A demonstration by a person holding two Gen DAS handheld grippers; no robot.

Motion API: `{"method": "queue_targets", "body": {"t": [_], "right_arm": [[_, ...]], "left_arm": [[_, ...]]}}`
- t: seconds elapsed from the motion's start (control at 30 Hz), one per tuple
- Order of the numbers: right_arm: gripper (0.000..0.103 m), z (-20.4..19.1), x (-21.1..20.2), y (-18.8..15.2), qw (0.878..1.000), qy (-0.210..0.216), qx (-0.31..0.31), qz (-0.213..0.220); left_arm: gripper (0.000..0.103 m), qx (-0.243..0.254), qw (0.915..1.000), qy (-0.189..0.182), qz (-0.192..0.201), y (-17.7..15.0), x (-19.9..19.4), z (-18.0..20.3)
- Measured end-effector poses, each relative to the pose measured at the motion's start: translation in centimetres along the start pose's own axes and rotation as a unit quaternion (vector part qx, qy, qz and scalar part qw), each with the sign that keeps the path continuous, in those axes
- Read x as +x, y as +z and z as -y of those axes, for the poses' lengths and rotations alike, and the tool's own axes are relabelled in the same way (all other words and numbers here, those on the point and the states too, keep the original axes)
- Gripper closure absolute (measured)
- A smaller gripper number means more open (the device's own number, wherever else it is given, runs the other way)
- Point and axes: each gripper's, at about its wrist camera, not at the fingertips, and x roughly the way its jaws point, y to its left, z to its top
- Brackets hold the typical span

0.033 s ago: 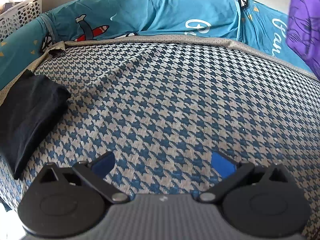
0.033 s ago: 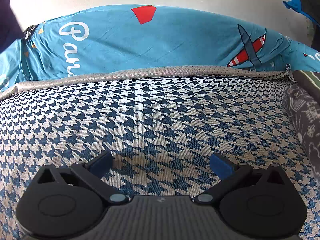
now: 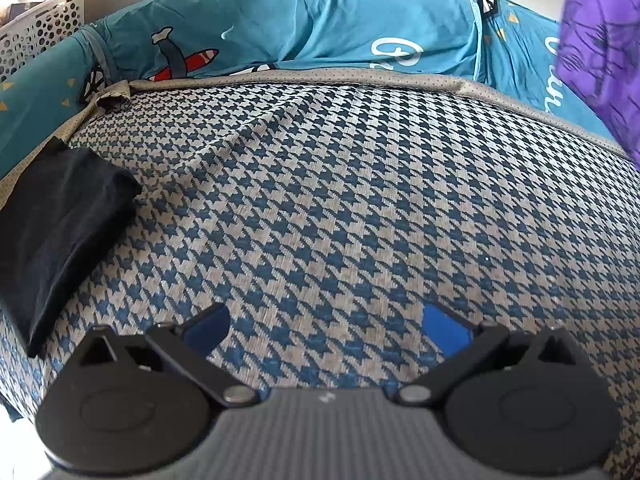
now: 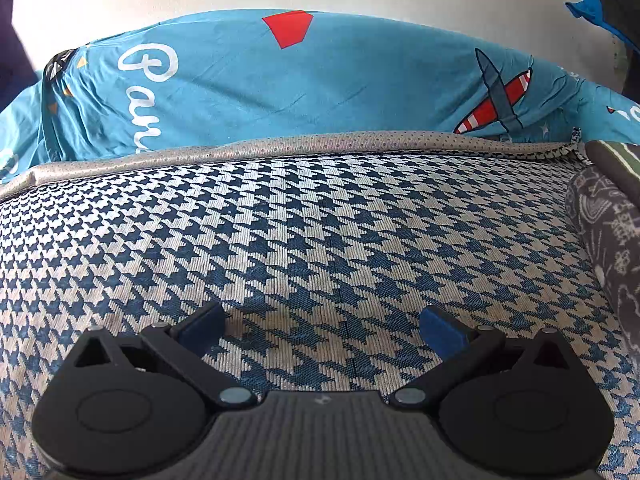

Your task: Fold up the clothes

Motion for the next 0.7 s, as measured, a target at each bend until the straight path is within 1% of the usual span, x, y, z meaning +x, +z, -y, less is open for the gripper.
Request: {"method": "queue_targets", "body": {"t": [0.2, 0.6, 0.7], "right_arm": [[0.000, -0.16, 0.01, -0.10, 1.000, 0.000, 0.000, 0.000], [0.000, -0.03, 0.14, -0.27, 1.000, 0.000, 0.000, 0.000], [0.000, 0.04, 0.18, -0.29, 1.000, 0.000, 0.000, 0.001]], "left_arm": [[0.000, 0.000, 1.0000, 0.000, -0.007, -0.38, 0.64, -0.28], [0.000, 0.007, 0.9999, 0.011, -0.012, -0.87, 0.58, -0.07], [0.000, 0.005, 0.9999, 0.009, -0.014, -0.77, 0.64, 0.01]]}}
